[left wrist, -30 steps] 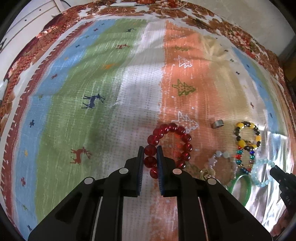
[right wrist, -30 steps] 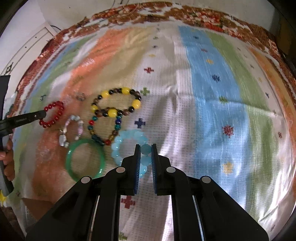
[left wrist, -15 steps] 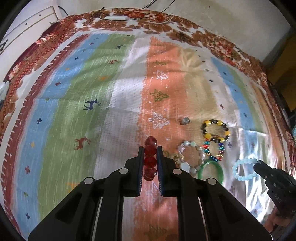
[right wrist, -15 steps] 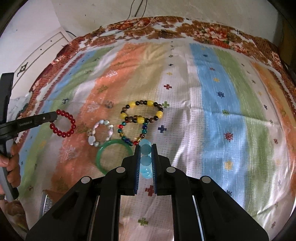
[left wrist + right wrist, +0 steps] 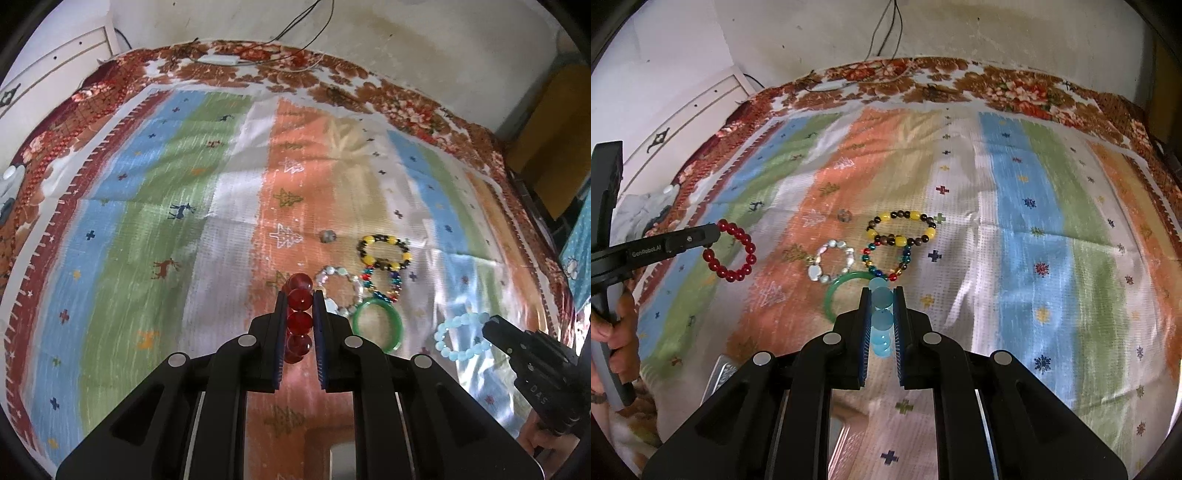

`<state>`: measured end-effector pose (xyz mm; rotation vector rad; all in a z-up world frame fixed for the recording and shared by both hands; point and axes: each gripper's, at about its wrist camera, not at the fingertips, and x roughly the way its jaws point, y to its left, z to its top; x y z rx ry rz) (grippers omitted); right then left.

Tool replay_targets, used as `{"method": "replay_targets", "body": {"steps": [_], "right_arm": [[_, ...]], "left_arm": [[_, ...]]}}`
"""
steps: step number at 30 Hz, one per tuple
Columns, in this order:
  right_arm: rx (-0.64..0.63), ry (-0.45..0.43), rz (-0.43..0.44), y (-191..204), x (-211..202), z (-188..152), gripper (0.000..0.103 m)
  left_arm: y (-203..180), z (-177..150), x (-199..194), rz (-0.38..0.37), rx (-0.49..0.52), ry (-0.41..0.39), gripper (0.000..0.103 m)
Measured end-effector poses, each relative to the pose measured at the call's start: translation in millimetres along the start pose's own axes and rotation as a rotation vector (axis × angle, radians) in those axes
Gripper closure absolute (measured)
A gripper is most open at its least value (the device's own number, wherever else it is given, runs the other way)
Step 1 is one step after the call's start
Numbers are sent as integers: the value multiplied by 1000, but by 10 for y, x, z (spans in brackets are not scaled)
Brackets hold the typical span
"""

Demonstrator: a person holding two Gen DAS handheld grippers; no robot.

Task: Organize jewelry
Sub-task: 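Lift both held bracelets and carry them over the silver tin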

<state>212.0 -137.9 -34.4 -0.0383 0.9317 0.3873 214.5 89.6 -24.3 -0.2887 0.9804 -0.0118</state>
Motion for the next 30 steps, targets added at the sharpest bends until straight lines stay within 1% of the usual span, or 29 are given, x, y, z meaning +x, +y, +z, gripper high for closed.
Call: {"method": "replay_targets", "body": {"steps": [6, 13, 16, 19, 23, 30], "right_arm": [[-18, -21, 5, 86, -138, -103, 91], [-38, -49, 29, 209, -322, -239, 91], [-50, -61, 41, 265, -404, -285, 91], [-62, -77, 46, 312, -485, -329, 91], [-76, -83, 59, 374, -554, -384, 91], [-113, -91, 61, 467, -617, -480, 91]], "left_arm": [[-150, -174, -242, -6, 54, -43, 91], [-229, -375, -450, -59, 66, -62, 90], [-264, -471, -528, -63, 80, -75, 90], [-285, -559, -583, -74, 90, -79, 91], [-339, -650, -637, -66, 118, -90, 91], [-386, -735, -690, -80, 139, -98, 90]]}}
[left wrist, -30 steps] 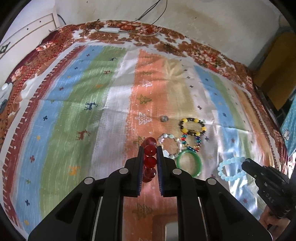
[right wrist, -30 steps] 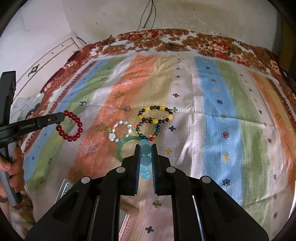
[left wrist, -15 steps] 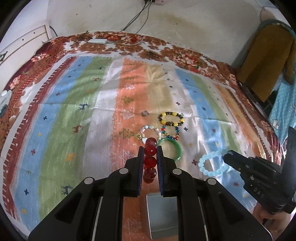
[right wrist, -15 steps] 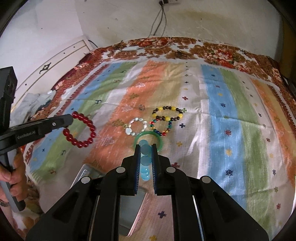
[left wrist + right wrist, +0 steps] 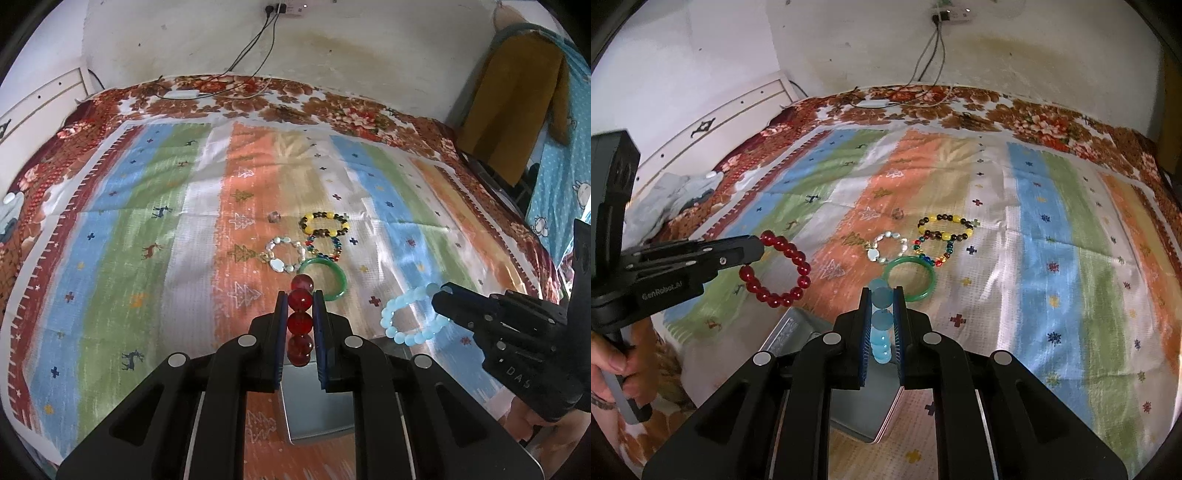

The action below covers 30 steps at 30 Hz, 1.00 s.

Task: Organize jewelry
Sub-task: 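Lift both held bracelets and carry them over the silver tin, then open both tools to drop the bracelets into the tin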

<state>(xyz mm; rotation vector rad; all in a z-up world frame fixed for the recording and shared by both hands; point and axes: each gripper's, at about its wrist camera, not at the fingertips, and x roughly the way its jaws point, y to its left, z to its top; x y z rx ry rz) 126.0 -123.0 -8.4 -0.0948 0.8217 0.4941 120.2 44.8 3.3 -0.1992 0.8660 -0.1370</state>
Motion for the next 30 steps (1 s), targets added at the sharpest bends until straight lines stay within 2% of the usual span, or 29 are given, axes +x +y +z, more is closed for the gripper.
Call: {"method": "replay_targets", "body": {"steps": [13, 20, 22, 26, 28, 30], "right_arm": [[-22, 31, 58, 152, -23, -158, 91], [60, 68, 111, 39, 28, -191, 89], [62, 60, 92, 12, 18, -179, 70], [70, 51, 73, -31, 19, -176, 69], [67, 53, 58, -42, 40, -179, 61], [65, 52, 50, -66, 60, -171, 58]], "left_arm": [[-55, -243, -86, -29, 6, 11, 90], [4, -275, -20, -107, -51, 63, 88], [16, -263, -40, -95, -55, 47, 77], [59, -247, -36, -54, -67, 37, 71], [82, -231, -17, -19, -65, 36, 67], [111, -203, 6, -12, -66, 40, 64]]}}
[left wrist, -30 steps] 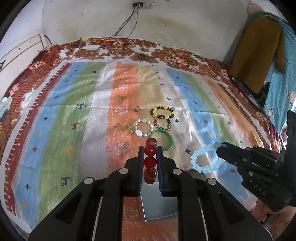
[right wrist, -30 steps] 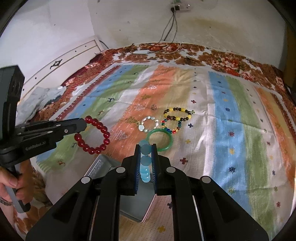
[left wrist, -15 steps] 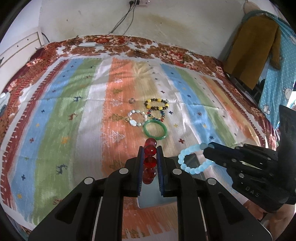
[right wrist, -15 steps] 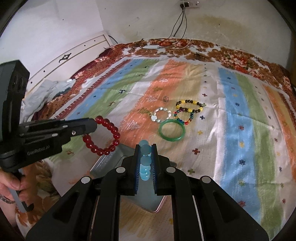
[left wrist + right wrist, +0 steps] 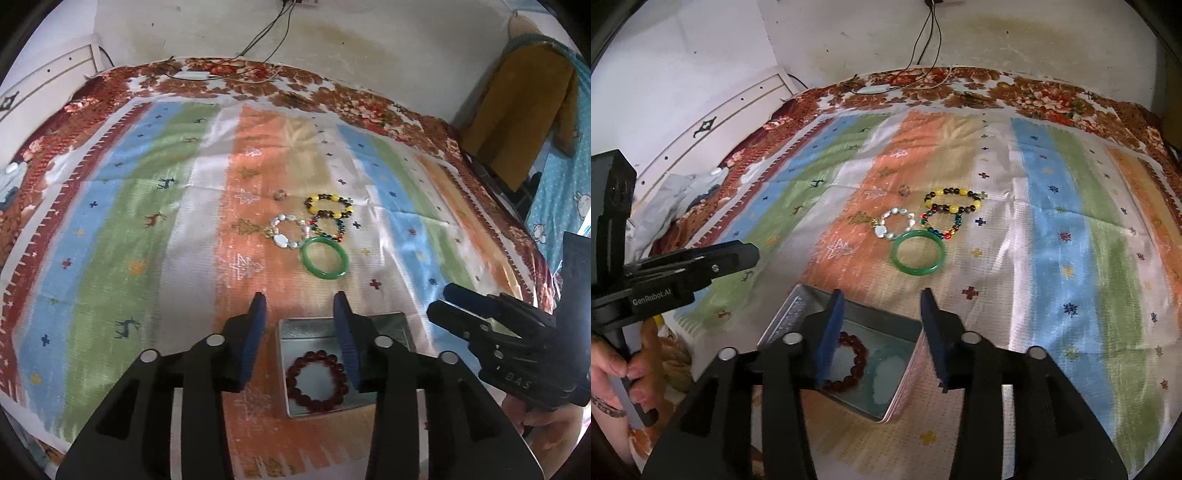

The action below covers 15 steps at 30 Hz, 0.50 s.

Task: Organize jewelry
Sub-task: 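Open both tools to drop the bracelets into the tin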

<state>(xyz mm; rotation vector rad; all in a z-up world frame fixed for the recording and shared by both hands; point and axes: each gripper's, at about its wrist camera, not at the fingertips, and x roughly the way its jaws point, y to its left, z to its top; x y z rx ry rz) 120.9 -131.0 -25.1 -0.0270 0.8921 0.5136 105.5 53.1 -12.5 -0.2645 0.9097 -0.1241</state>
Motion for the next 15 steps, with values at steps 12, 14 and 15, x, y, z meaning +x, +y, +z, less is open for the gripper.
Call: {"method": "replay_targets", "body": {"steps": [12, 14, 15], "right_arm": [[14, -8, -35, -133, 70, 63, 45], [14, -5, -38, -148, 95, 76, 43], [15, -4, -43, -157, 109, 86, 42]], "left_arm": [[51, 171, 171, 76, 30, 19, 50], [53, 199, 209, 88, 35, 21, 50], [62, 225, 238, 95, 36, 24, 49]]}}
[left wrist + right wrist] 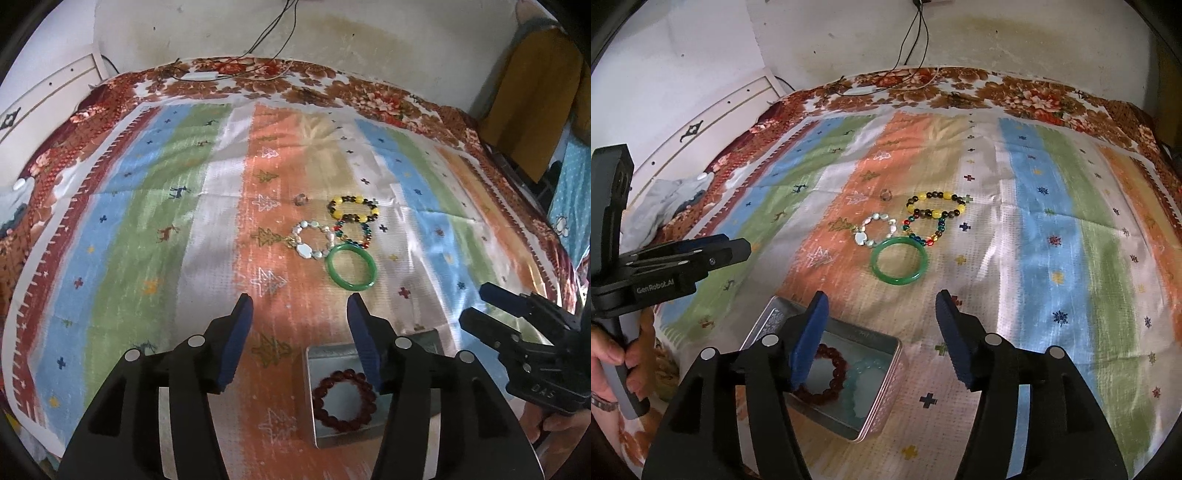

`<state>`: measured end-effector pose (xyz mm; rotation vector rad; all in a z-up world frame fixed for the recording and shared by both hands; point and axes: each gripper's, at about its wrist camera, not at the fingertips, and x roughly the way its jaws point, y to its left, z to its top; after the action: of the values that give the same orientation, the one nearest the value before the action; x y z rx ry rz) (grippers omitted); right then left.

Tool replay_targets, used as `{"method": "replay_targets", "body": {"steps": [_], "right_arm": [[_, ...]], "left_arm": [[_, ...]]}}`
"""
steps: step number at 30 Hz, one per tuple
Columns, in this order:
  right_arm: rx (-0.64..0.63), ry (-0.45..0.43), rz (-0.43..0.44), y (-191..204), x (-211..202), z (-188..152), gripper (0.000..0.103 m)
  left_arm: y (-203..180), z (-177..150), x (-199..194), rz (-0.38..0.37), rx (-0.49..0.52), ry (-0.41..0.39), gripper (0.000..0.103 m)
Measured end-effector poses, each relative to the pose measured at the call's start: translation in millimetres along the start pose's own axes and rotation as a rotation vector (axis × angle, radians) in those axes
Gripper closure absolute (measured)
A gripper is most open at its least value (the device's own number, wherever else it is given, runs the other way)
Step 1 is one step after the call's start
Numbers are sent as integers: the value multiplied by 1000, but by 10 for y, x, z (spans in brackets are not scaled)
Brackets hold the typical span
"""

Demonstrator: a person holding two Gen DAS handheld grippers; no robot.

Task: Organize jewelry
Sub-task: 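Open both tools to drop the bracelets into the tin, then grasp the white pearl bracelet with the left tool while the right tool grasps the green jade bangle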

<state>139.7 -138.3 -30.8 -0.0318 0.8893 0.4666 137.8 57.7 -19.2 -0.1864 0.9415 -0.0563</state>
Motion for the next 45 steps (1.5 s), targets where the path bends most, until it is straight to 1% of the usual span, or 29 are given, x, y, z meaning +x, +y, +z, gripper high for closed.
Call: {"method": "replay_targets", "body": {"steps": [5, 7, 13, 15, 17, 21, 25, 30, 38, 45], "right_arm": [[3, 9, -13, -23, 85, 53, 39], [3, 12, -20, -27, 119, 73, 35], [12, 17, -43, -122, 221, 197, 33], [26, 20, -45, -170, 250, 236, 32], [16, 23, -54, -189, 290, 268, 32], [28, 41, -60, -265, 410, 328, 32], [35, 65, -57, -344, 556, 405, 32], [51, 99, -43, -415, 739, 479, 32], [48, 121, -62, -490, 916, 565, 32], [53, 153, -42, -499, 1076, 588, 32]], "left_arm": [[13, 108, 82, 8, 12, 9, 48], [21, 160, 115, 16, 15, 8, 48], [42, 305, 284, 32, 19, 29, 48], [60, 352, 331, 24, 7, 37, 48], [59, 399, 375, 17, 5, 42, 48], [28, 497, 495, 28, 16, 46, 46], [46, 580, 655, 24, 5, 71, 45], [55, 670, 875, 40, 3, 105, 45], [63, 768, 1134, 66, 19, 129, 43], [54, 827, 1394, 86, 39, 162, 43]]}}
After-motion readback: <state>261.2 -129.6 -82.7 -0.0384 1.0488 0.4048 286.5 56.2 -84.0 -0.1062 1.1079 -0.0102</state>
